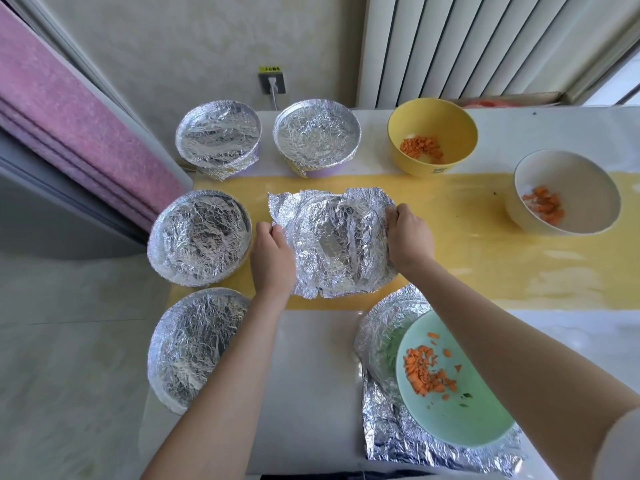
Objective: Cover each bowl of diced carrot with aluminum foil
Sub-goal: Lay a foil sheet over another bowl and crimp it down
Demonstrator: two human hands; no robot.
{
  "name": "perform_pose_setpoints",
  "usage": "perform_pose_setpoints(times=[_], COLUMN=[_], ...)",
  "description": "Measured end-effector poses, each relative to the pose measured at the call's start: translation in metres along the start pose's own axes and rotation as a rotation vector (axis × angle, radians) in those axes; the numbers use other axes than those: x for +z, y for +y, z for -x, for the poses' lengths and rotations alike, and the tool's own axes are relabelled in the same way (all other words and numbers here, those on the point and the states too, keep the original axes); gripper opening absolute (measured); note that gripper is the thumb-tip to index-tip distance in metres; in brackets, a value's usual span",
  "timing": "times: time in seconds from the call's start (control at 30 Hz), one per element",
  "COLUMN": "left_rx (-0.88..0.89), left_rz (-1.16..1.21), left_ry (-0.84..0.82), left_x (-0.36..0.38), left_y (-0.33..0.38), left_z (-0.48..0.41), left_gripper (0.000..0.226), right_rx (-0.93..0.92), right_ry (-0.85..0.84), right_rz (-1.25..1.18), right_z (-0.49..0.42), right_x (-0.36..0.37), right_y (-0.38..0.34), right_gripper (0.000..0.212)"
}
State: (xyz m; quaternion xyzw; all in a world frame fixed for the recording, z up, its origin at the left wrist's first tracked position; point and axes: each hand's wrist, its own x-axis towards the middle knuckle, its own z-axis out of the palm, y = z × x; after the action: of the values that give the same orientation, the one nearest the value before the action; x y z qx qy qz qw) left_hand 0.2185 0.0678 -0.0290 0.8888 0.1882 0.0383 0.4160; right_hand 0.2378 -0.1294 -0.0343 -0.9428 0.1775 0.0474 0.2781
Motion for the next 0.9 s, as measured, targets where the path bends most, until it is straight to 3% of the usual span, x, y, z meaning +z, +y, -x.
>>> perform_pose_setpoints(times=[0.1,0.37,0.77,0.9], left_rx=[0.043,-0.072,-0.101,-0.064], left_rz=[-0.034,0.072,0.114,0.130], left_ry=[0.016,-0.097,-0.135,-0.027], left_x=[0.002,0.008,0.009,0.005], left_y=[0.000,-0.010,-0.016,-0.013], left_z=[-0.006,-0.013,-0.003,0.001], left_gripper=[0.024,0.026,0.032,0.023], right_rx=[0.002,0.046,0.066,0.067], right_ry=[0.007,-0.049,-0.092,-0.088], right_rz=[-0.006,-0.125,-0.227,-0.218], right_z=[-0.005,-0.007,-0.004,-0.005], right_x=[-0.001,0.006,0.011,0.009], right_y=[0.000,0.009,0.017,0.017], right_gripper=[0.035,0.039,0.040,0.036])
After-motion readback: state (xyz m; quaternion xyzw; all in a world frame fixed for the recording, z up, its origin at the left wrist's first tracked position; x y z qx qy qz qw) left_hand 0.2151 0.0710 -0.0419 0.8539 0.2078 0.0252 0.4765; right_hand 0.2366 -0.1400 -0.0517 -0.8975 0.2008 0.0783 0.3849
